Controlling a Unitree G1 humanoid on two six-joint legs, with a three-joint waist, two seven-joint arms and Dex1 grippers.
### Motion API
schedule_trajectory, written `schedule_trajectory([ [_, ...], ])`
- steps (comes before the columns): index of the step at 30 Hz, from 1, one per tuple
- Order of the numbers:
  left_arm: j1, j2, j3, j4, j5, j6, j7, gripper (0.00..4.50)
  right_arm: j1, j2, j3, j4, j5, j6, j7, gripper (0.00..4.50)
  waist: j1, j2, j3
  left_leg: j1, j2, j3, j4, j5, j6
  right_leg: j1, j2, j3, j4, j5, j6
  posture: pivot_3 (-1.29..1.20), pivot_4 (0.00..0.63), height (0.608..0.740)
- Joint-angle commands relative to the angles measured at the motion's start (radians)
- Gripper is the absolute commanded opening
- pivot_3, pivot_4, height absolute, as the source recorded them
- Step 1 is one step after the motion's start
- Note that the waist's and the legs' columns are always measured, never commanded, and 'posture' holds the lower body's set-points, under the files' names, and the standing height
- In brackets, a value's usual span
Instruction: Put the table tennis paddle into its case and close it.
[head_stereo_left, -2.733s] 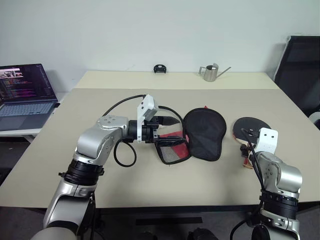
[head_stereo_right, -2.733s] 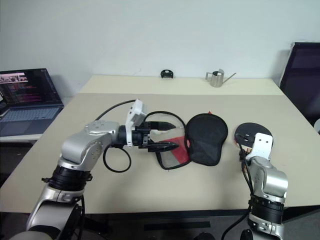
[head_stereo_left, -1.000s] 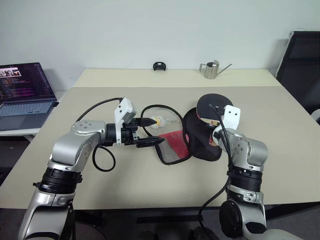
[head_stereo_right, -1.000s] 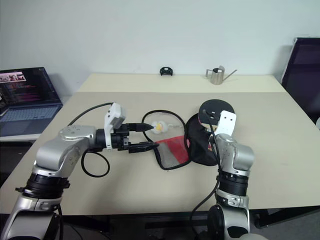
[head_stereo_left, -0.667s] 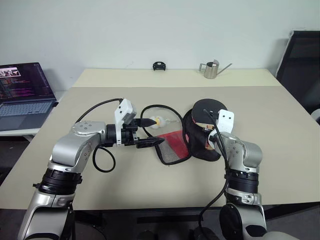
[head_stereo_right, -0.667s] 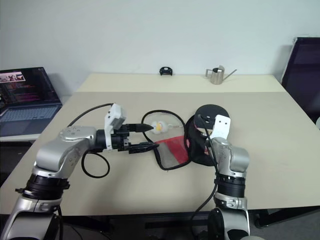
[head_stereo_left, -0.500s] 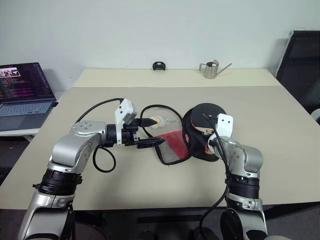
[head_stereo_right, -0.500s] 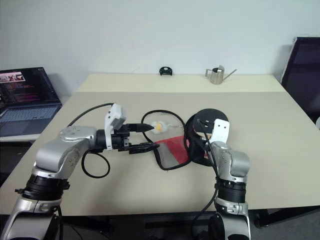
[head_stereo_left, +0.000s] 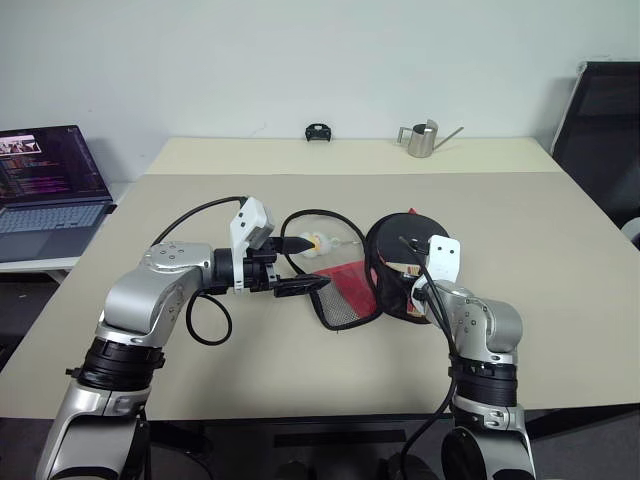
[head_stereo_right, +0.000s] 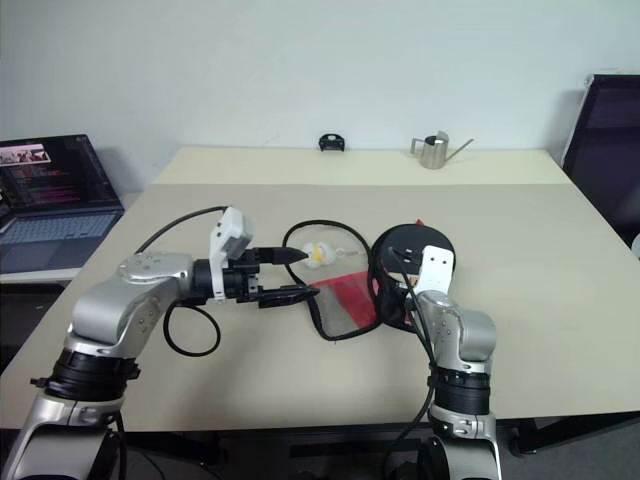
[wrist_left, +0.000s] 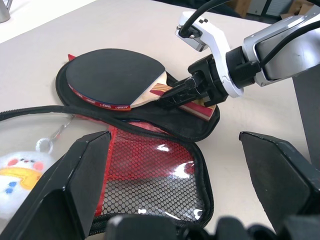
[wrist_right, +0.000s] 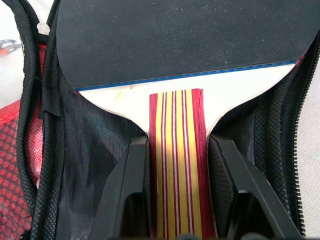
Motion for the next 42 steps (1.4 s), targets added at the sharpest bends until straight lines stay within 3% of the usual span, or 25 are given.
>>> schedule_trajectory([
  [1,-0.003,0.002,0.026,-0.039,-0.011,-0.006,0.005,4.5,0.012,0.125,0.016,-0.01,0.022,-0.025,-0.002,1.16,0.0,0.0,0.0,0.0,0.0,0.0,0.0,0.0,0.0,0.0,0.0,0.0,0.0,0.0,0.0,0.0,0.15,0.74],
  [2,-0.002,0.002,0.026,-0.04,-0.011,-0.006,0.006,4.5,0.013,0.126,0.016,-0.011,0.023,-0.026,-0.003,1.16,0.0,0.0,0.0,0.0,0.0,0.0,0.0,0.0,0.0,0.0,0.0,0.0,0.0,0.0,0.0,0.0,0.15,0.74],
  [12,0.003,-0.001,0.026,-0.044,-0.016,-0.005,0.015,4.5,0.017,0.137,0.053,-0.045,0.066,-0.024,-0.002,4.47,0.0,0.0,0.0,0.0,0.0,0.0,0.0,0.0,0.0,0.0,0.0,0.0,0.0,0.0,0.0,0.0,0.15,0.74],
  [21,0.003,-0.006,0.031,-0.037,-0.016,-0.006,0.023,4.5,0.035,0.034,0.133,-0.145,0.093,-0.003,0.075,4.49,0.0,0.0,0.0,0.0,0.0,0.0,0.0,0.0,0.0,0.0,0.0,0.0,0.0,0.0,0.0,0.0,0.15,0.74],
  [33,0.009,-0.016,0.038,-0.015,-0.003,-0.017,0.05,4.5,0.085,-0.17,0.028,-0.331,0.123,0.168,0.225,4.49,0.003,0.0,0.0,0.0,0.0,0.0,0.0,0.0,0.0,0.001,0.0,-0.001,0.0,0.0,0.0,0.0,0.15,0.74],
  [42,-0.002,-0.008,0.038,0.015,0.014,-0.031,0.045,4.5,0.065,-0.141,0.077,-0.38,0.147,0.187,0.302,4.49,-0.004,0.0,0.0,0.001,0.0,0.0,0.0,0.0,0.0,0.001,0.0,0.0,0.0,0.0,0.0,0.0,0.15,0.74],
])
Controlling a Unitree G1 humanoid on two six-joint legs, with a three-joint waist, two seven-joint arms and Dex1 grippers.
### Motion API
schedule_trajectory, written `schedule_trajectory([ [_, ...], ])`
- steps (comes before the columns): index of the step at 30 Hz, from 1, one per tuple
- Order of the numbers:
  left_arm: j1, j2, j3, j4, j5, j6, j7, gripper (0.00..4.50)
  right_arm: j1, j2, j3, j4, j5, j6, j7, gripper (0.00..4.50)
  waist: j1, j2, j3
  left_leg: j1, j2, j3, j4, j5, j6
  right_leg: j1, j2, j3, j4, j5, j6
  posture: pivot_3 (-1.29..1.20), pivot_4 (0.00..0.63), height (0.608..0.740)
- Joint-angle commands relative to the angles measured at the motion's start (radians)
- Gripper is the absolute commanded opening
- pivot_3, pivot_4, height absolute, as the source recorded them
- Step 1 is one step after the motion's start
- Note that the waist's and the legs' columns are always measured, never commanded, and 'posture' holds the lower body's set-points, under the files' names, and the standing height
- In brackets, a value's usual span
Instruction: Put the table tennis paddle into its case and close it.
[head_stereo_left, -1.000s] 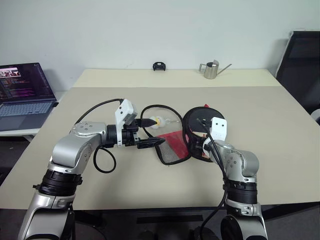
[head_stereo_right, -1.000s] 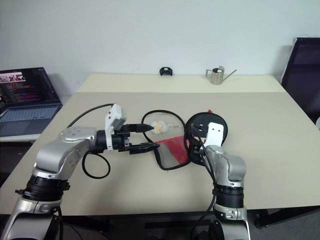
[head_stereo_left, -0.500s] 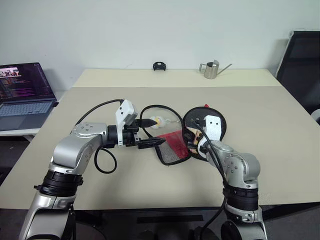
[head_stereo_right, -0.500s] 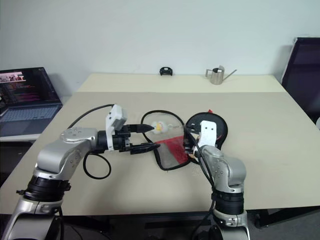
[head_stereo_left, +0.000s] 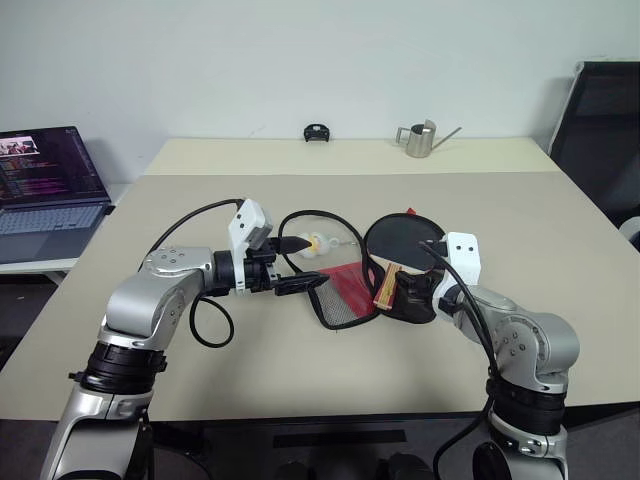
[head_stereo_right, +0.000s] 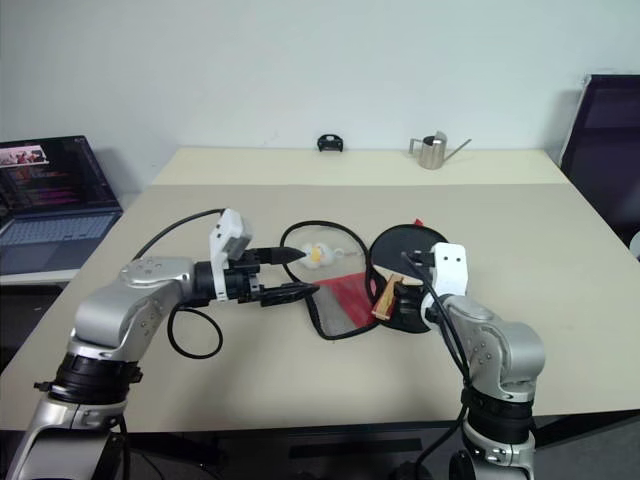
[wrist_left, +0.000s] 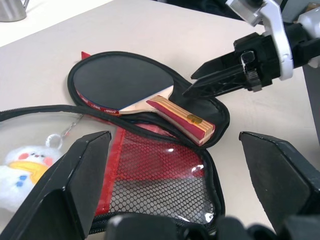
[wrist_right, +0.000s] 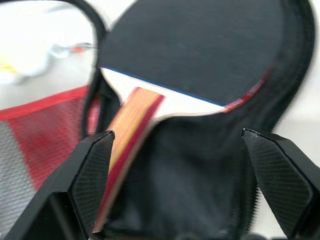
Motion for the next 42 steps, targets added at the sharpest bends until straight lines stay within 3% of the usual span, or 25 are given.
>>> schedule_trajectory([
  [1,-0.022,0.013,0.025,0.007,0.012,-0.029,-0.004,4.5,-0.031,0.017,0.051,-0.06,0.023,-0.014,0.036,4.49,0.0,0.0,0.0,0.0,0.0,0.0,0.0,0.0,0.0,0.0,0.0,0.0,0.0,0.0,0.0,0.0,0.15,0.74],
  [12,-0.026,0.062,0.025,0.052,0.035,-0.059,-0.059,4.5,-0.056,0.033,0.162,0.011,0.049,-0.074,0.149,4.49,0.001,0.0,0.0,0.0,0.0,0.0,0.0,0.0,0.0,0.0,0.0,0.0,0.0,0.0,0.0,0.0,0.15,0.74],
  [28,-0.032,0.059,0.007,0.061,0.054,-0.076,-0.097,4.5,-0.058,-0.036,0.161,0.094,0.032,0.041,0.183,4.49,0.003,0.0,0.0,0.0,0.0,0.0,0.0,0.0,0.0,0.0,0.0,-0.001,0.0,0.0,0.0,0.0,0.15,0.74],
  [37,-0.043,0.05,0.0,0.077,0.068,-0.086,-0.116,4.5,-0.057,-0.026,0.118,0.052,0.04,0.091,0.189,4.49,0.006,0.0,0.0,0.0,0.0,0.0,0.0,0.0,0.0,0.0,0.0,-0.001,0.0,0.0,0.0,0.0,0.15,0.74],
  [42,-0.053,0.046,0.015,0.154,0.125,-0.138,-0.059,4.5,-0.137,0.042,-0.065,-0.022,0.148,0.148,0.263,4.49,0.005,0.0,0.0,0.0,0.0,0.0,0.0,0.0,0.0,0.0,0.0,-0.001,0.0,0.0,0.0,0.0,0.15,0.74],
])
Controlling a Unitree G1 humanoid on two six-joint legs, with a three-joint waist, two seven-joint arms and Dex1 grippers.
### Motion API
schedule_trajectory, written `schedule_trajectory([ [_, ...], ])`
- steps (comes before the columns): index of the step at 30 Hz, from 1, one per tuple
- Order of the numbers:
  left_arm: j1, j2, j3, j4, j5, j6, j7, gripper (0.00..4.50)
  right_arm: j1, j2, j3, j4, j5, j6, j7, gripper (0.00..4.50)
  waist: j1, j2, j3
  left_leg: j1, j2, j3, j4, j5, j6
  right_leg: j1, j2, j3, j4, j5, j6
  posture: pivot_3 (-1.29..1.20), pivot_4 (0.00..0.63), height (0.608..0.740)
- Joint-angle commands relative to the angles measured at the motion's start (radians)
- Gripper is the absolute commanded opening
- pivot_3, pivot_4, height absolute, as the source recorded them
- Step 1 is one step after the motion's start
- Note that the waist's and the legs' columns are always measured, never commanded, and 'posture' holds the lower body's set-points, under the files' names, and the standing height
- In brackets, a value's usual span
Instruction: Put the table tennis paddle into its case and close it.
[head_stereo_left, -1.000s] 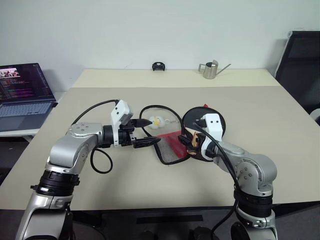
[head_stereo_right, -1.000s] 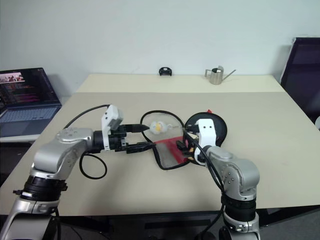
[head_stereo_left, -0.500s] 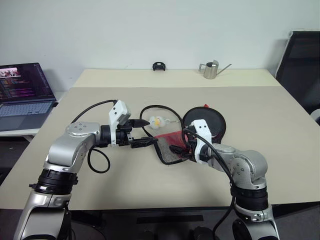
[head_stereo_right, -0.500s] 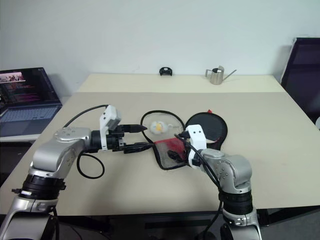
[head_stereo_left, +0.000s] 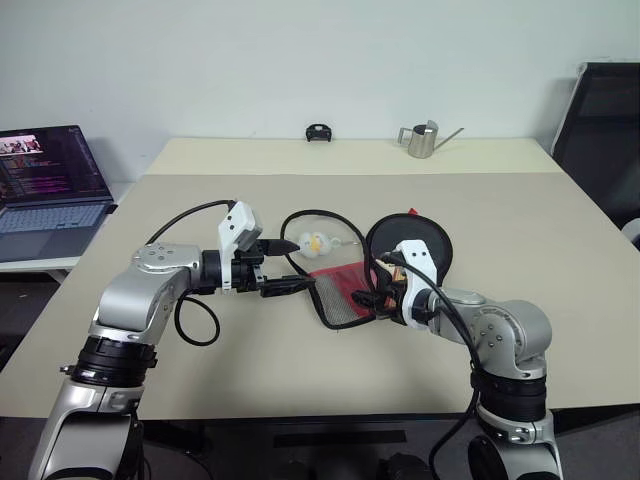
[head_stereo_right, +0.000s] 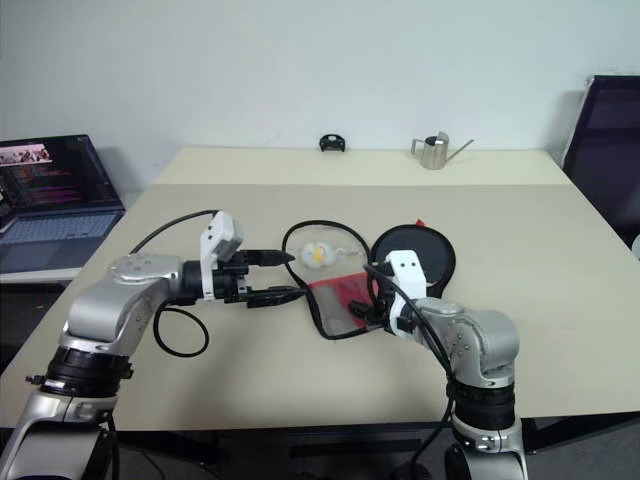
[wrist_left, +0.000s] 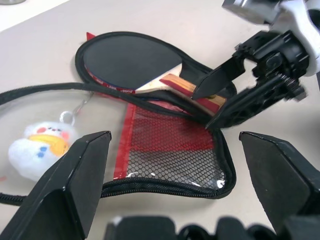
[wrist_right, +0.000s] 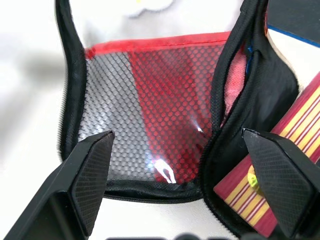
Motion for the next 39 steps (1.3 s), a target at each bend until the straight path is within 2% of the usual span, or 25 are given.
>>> schedule_trajectory([
  [1,-0.038,0.001,0.023,0.054,0.055,-0.063,0.055,4.5,-0.089,0.001,-0.118,-0.1,0.085,0.037,0.062,4.49,0.0,0.0,0.0,0.0,0.0,0.0,0.0,0.0,0.0,0.0,0.0,0.0,0.0,0.0,0.0,0.0,0.15,0.74],
  [5,-0.067,-0.035,0.036,0.145,0.129,-0.102,0.193,4.5,-0.102,-0.155,-0.188,-0.093,0.093,0.01,0.113,4.49,0.008,-0.001,-0.001,0.0,-0.001,-0.001,0.0,0.0,0.0,0.001,-0.001,-0.002,-0.001,0.0,0.0,0.0,0.15,0.74],
  [8,-0.064,-0.044,0.031,0.204,0.168,-0.108,0.248,4.5,-0.052,-0.303,-0.153,-0.11,0.094,-0.064,0.18,4.49,0.008,-0.001,0.0,0.0,-0.002,-0.001,0.0,0.0,0.0,0.001,-0.002,-0.002,-0.001,0.0,0.0,0.0,0.15,0.74],
  [14,-0.037,-0.045,-0.01,0.264,0.196,-0.118,0.198,4.5,0.064,-0.553,-0.049,-0.157,0.126,-0.283,0.409,4.49,-0.002,-0.002,0.0,0.0,-0.001,0.001,-0.001,0.0,0.0,0.001,-0.002,-0.001,-0.001,0.0,0.001,0.0,0.15,0.74],
  [17,-0.041,-0.053,-0.03,0.302,0.208,-0.122,0.173,4.5,0.081,-0.637,-0.032,-0.149,0.135,-0.386,0.502,4.49,-0.002,-0.002,0.0,0.0,-0.001,0.001,-0.001,0.0,0.0,0.001,-0.001,-0.001,-0.001,0.0,0.001,0.0,0.15,0.74],
  [25,-0.043,-0.084,-0.074,0.348,0.24,-0.141,0.137,4.5,0.054,-0.722,-0.066,-0.152,0.286,-0.435,0.649,4.49,0.005,-0.003,0.001,0.0,-0.001,0.0,0.001,0.0,0.0,0.002,-0.002,-0.002,-0.001,0.0,0.001,0.0,0.15,0.74],
  [28,-0.055,-0.112,-0.083,0.373,0.254,-0.157,0.145,4.5,0.047,-0.73,-0.058,-0.145,0.303,-0.442,0.632,4.49,0.006,-0.004,0.001,0.0,-0.001,-0.001,0.002,0.0,0.0,0.003,-0.002,-0.002,-0.001,0.0,0.001,0.0,0.15,0.74],
  [39,-0.198,-0.306,-0.123,0.567,0.321,-0.276,0.166,4.5,0.045,-0.724,-0.044,-0.141,0.325,-0.476,0.592,4.49,0.026,-0.005,0.001,-0.001,-0.002,-0.002,0.007,-0.001,0.001,0.005,-0.003,-0.004,0.0,0.0,0.001,0.0,0.15,0.74],
])
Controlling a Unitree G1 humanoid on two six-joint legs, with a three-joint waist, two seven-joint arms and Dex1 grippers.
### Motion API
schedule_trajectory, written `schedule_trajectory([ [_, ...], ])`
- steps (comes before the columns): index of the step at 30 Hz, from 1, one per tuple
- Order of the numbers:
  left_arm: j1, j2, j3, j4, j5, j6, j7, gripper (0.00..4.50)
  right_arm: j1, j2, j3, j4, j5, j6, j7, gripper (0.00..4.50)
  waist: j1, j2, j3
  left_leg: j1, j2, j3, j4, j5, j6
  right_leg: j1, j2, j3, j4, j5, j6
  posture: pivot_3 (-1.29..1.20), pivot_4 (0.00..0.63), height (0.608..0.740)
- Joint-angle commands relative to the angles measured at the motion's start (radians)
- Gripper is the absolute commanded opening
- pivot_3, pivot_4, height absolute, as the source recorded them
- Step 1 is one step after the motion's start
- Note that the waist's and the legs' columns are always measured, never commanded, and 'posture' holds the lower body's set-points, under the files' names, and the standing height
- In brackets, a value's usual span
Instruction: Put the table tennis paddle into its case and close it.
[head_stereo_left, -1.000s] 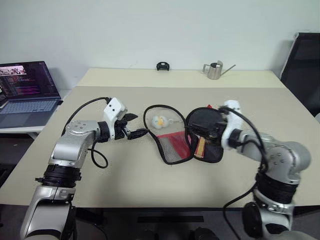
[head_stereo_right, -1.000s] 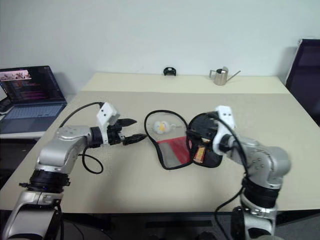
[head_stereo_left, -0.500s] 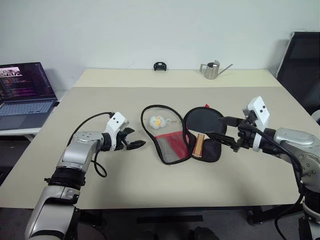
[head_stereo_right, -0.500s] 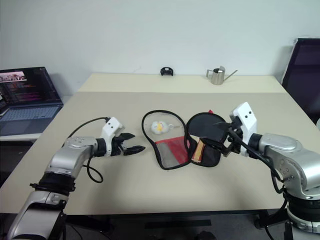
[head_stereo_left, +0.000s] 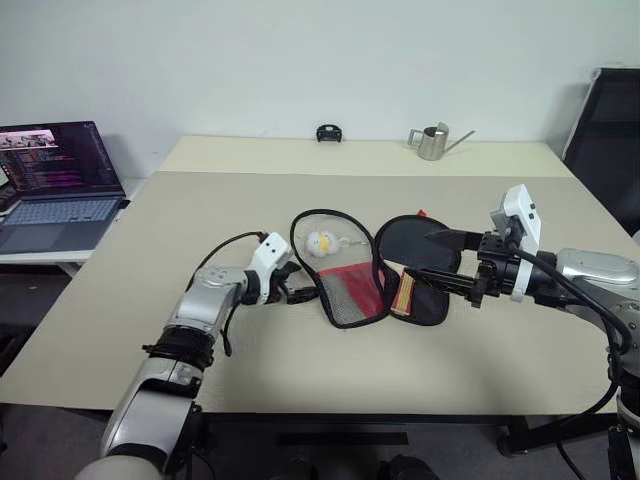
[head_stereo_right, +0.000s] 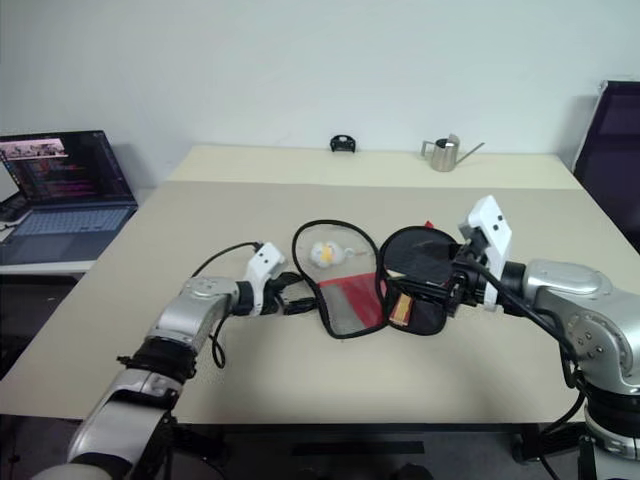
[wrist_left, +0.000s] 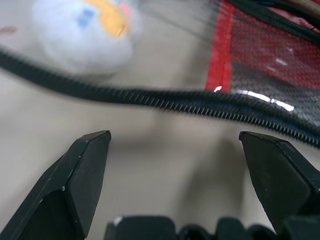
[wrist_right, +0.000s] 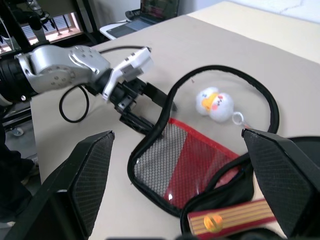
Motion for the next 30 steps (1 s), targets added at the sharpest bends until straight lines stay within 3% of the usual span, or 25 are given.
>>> schedule_trajectory([
  [1,-0.069,-0.041,-0.013,0.02,0.013,-0.047,-0.013,4.5,-0.007,-0.01,-0.016,-0.027,0.023,-0.025,-0.015,4.49,0.006,0.0,0.0,0.0,0.0,0.0,0.0,0.0,0.0,0.0,0.0,0.0,0.0,0.0,0.0,0.0,0.15,0.74],
  [8,-0.191,-0.108,-0.012,0.056,0.013,-0.089,-0.062,4.5,0.019,-0.02,-0.041,-0.052,0.053,-0.021,-0.038,4.49,0.01,-0.001,0.001,-0.001,0.0,0.0,0.0,0.0,0.0,0.0,0.0,0.0,0.0,0.0,0.0,0.0,0.15,0.74],
  [15,-0.392,-0.264,-0.024,0.331,0.059,-0.253,-0.06,4.5,0.041,-0.035,-0.084,-0.073,0.107,0.005,-0.097,4.49,0.011,-0.002,0.001,-0.001,0.0,0.0,0.001,0.0,0.0,0.0,0.0,-0.001,0.0,0.0,0.0,0.0,0.15,0.74],
  [21,-0.462,-0.379,-0.011,0.514,0.097,-0.344,0.005,4.5,0.063,-0.052,-0.11,-0.085,0.136,0.01,-0.153,4.49,0.006,-0.002,0.001,-0.001,0.0,0.001,0.001,-0.001,0.001,0.0,0.001,0.0,-0.001,0.0,0.0,0.0,0.15,0.74],
  [30,-0.437,-0.361,0.024,0.506,0.088,-0.37,-0.028,4.5,0.093,-0.047,-0.092,-0.062,0.114,0.007,-0.229,4.49,0.006,-0.002,0.001,-0.001,0.0,0.001,0.001,-0.001,0.001,-0.001,0.002,0.001,0.0,0.0,0.0,0.0,0.15,0.74],
])
